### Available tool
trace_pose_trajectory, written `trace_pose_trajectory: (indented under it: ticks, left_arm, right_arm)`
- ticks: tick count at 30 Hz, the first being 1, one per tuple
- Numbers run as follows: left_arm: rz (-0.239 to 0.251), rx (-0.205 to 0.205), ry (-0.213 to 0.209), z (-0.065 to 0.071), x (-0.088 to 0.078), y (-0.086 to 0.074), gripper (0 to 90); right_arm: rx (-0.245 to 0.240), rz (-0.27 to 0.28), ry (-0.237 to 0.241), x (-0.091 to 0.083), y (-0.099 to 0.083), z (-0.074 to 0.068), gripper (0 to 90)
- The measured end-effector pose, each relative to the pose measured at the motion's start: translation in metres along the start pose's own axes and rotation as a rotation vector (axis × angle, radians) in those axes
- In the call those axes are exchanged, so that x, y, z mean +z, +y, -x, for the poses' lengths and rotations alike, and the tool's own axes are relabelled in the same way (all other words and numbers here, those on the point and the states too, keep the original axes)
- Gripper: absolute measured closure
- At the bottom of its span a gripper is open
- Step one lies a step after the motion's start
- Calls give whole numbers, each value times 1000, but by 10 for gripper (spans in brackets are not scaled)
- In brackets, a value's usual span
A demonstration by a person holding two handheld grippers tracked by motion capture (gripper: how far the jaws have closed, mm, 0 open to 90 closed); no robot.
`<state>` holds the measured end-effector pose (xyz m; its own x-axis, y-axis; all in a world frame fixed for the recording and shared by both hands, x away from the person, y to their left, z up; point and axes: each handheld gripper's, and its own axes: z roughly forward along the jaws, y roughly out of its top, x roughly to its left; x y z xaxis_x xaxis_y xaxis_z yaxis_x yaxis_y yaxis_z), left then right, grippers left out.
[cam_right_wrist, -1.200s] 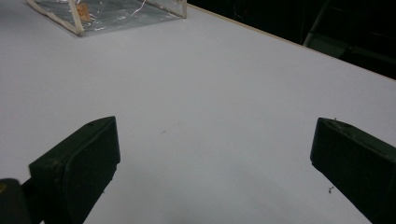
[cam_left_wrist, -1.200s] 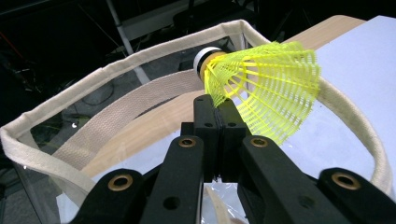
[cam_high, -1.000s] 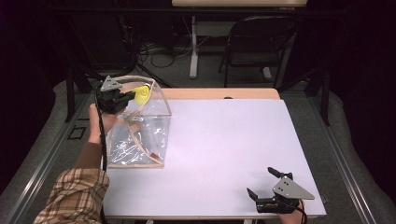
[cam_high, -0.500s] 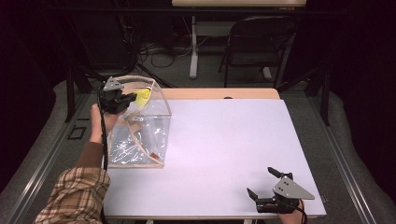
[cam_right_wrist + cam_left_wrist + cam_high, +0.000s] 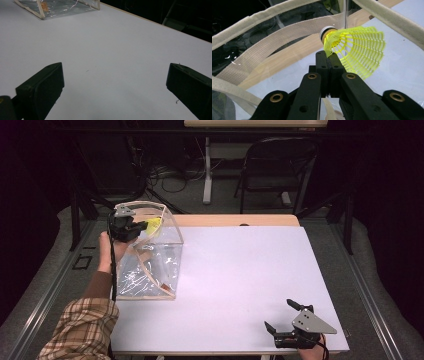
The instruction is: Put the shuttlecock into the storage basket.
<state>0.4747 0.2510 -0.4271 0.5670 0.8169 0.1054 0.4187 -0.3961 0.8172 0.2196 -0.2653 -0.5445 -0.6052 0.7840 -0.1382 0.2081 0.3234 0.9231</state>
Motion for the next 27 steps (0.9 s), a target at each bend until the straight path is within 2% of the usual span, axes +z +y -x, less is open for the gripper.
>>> trace_pose_trajectory:
  ticks: [18,19,20,22,27]
  left_arm:
    - [-48,5,-12,1,11,-1,878]
    - [-48,1,-21,0,12,-1,817]
    - [-50,4,-11,0,12,-1,733]
    - [-18,-24,1,-4,8,-2,603]
    - [26,-48,25,-11,-4,-2,447]
  right_arm:
    - [0,0,1,0,0,0,11]
    - [1,-2,1,0,0,0,11]
    - [1,-2,1,0,0,0,11]
    - [2,0,2,0,0,0,11]
    - [1,0,2,0,0,0,11]
